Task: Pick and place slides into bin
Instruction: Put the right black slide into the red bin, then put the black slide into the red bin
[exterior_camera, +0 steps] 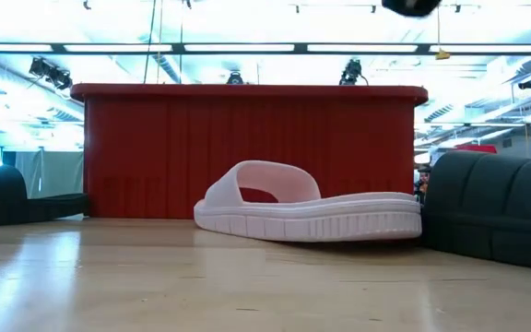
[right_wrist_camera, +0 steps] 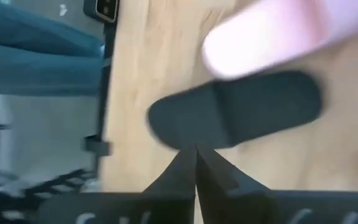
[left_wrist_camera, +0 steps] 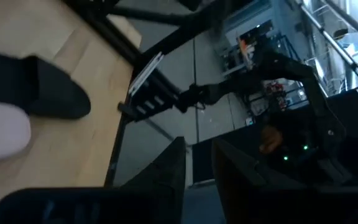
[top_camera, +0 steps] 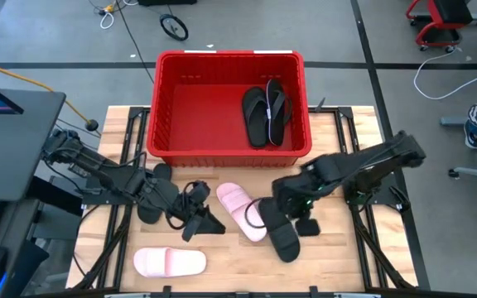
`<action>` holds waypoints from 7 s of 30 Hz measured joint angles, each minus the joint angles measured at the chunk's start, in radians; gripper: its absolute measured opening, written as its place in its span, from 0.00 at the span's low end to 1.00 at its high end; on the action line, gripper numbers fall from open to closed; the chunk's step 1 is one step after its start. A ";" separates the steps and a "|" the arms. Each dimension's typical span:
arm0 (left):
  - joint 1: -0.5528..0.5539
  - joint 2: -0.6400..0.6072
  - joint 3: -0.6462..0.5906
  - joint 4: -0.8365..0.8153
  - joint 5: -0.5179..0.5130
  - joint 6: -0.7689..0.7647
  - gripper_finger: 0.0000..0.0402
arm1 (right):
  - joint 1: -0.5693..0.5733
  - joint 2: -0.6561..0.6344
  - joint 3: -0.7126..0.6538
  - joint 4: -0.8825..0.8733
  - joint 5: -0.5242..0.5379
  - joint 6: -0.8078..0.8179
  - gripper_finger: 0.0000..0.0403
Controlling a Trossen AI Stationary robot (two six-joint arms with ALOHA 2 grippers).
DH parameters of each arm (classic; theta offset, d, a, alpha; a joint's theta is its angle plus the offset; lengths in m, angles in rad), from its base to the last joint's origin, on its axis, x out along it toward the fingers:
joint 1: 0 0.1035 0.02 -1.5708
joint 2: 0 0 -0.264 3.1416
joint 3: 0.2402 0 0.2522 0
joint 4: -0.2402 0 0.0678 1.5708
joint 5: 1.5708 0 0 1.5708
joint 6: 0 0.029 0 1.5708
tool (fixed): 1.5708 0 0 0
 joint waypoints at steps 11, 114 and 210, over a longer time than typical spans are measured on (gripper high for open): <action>0.030 0.000 0.000 0.073 -0.004 0.041 0.16 | 0.009 0.191 0.001 0.014 -0.001 -0.129 0.41; 0.133 -0.007 0.000 0.725 -0.088 0.532 0.03 | -0.775 0.327 0.002 0.331 0.066 0.647 0.37; 0.067 0.002 -0.314 -1.042 0.301 0.300 0.39 | -0.127 -0.079 0.002 0.436 0.379 0.341 0.37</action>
